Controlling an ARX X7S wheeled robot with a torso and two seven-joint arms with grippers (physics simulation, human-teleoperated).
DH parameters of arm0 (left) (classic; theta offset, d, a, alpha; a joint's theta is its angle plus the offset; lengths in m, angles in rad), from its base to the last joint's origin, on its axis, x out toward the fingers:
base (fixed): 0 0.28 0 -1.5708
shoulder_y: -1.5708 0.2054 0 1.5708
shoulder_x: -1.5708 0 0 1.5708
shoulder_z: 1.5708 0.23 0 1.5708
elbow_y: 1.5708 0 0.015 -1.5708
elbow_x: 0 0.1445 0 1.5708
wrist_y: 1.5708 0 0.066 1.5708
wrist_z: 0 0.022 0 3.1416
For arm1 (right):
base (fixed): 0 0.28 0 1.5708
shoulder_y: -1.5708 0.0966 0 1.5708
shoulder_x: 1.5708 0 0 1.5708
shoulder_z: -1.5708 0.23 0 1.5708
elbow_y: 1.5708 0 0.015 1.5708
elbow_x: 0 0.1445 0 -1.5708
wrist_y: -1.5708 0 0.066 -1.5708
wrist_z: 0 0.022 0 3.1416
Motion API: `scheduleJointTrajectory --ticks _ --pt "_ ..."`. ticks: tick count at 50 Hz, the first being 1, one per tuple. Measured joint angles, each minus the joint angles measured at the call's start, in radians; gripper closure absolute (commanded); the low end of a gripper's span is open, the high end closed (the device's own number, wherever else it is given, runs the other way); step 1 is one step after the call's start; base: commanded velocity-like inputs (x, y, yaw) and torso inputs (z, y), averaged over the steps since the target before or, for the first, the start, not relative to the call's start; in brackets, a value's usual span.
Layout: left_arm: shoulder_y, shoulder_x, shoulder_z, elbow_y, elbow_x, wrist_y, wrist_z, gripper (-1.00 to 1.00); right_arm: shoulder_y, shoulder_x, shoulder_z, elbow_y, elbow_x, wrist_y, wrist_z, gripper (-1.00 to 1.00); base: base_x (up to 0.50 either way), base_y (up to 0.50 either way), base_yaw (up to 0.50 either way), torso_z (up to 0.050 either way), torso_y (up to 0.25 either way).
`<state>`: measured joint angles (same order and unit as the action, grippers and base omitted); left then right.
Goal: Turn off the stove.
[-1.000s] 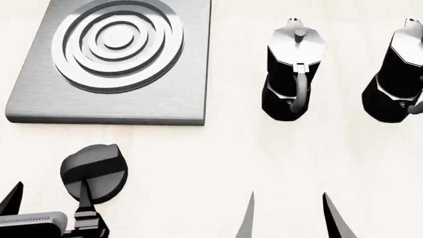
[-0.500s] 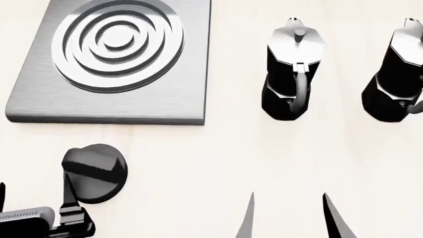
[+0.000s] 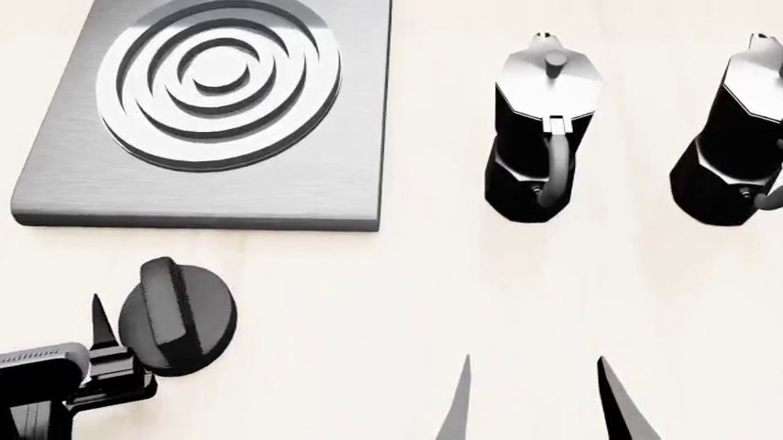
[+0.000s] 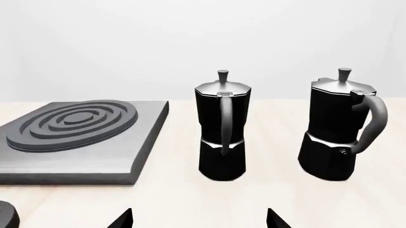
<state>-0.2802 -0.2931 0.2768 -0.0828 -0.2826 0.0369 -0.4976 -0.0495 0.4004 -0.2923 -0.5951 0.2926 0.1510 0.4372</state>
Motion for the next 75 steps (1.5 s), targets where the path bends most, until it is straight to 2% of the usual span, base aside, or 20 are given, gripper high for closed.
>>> scheduleJointTrajectory --ticks 12,42,58,75 --pt "-0.024 -0.018 0.002 -0.025 -0.024 0.007 0.013 -1.0 0.0 0.003 -0.002 -0.001 0.001 -0.001 0.002 -1.0 0.0 0.0 0.0 0.0 -0.001" --pt "0.049 -0.113 -0.01 0.244 -0.099 -0.081 0.024 -1.0 0.003 0.002 -0.006 0.021 0.001 -0.031 0.001 -1.0 0.0 0.0 0.0 0.0 0.0" --pt "0.097 -0.147 -0.002 0.328 -0.158 -0.085 0.072 -1.0 0.031 -0.016 0.002 0.099 0.021 -0.101 -0.026 -1.0 0.0 0.0 0.0 0.0 0.0" --pt "0.117 -0.166 0.013 0.399 -0.182 -0.101 0.087 -1.0 0.099 -0.027 0.004 0.135 0.027 -0.097 -0.03 -1.0 0.0 0.0 0.0 0.0 0.0"
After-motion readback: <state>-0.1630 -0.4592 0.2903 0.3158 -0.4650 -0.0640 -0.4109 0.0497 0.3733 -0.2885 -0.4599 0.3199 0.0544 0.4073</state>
